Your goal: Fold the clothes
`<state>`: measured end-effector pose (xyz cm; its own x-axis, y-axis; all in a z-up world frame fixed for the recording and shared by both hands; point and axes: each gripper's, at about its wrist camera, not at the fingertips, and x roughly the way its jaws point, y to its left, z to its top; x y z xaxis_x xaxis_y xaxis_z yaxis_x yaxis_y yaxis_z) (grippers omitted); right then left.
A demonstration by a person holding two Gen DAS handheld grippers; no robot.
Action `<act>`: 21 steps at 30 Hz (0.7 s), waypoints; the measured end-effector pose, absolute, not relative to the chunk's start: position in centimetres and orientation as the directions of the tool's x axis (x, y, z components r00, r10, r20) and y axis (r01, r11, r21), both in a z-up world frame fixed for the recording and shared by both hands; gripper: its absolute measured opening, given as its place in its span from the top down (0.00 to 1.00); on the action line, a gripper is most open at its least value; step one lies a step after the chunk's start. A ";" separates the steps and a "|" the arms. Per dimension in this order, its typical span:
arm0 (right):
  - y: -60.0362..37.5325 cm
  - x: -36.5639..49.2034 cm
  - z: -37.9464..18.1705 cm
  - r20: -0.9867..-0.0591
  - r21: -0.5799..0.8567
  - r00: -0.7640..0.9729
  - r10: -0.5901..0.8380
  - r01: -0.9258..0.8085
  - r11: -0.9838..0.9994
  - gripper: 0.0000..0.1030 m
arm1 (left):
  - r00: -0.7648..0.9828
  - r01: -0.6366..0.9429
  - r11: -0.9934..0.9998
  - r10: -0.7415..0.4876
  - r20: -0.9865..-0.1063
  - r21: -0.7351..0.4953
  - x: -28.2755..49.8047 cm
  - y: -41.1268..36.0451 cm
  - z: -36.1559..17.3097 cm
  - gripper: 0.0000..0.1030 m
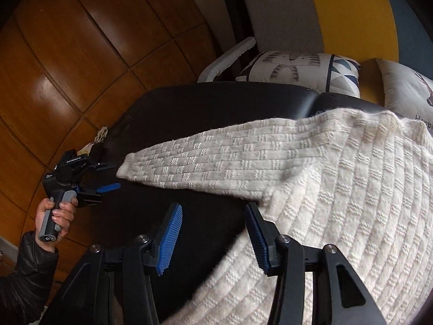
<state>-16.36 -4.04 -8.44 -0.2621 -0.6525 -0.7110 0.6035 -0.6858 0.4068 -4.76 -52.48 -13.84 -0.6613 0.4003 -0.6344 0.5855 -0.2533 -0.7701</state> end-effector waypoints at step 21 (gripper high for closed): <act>-5.0 -25.1 -14.6 -0.797 0.283 -0.360 -0.486 0.489 -0.825 0.52 | -0.828 0.509 -0.421 -0.003 -0.560 -0.750 -6.5 -51.6 -8.1 0.95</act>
